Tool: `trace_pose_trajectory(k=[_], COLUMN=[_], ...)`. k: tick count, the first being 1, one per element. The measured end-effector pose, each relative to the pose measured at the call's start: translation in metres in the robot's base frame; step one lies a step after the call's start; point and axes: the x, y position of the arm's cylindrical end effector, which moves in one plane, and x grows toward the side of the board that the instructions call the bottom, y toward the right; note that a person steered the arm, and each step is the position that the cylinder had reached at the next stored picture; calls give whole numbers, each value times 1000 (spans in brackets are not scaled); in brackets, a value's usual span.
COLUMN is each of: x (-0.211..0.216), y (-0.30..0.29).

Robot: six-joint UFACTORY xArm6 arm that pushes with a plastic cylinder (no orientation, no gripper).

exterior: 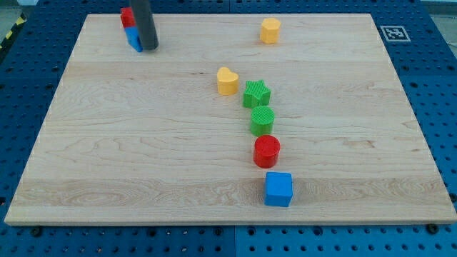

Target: Point your arm at the blue cube

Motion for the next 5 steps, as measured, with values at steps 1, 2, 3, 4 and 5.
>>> trace_pose_trajectory(k=[1,2,3,4,5], x=[-2,-10,-12,-10,-9], y=[-17,-33,-36,27,140])
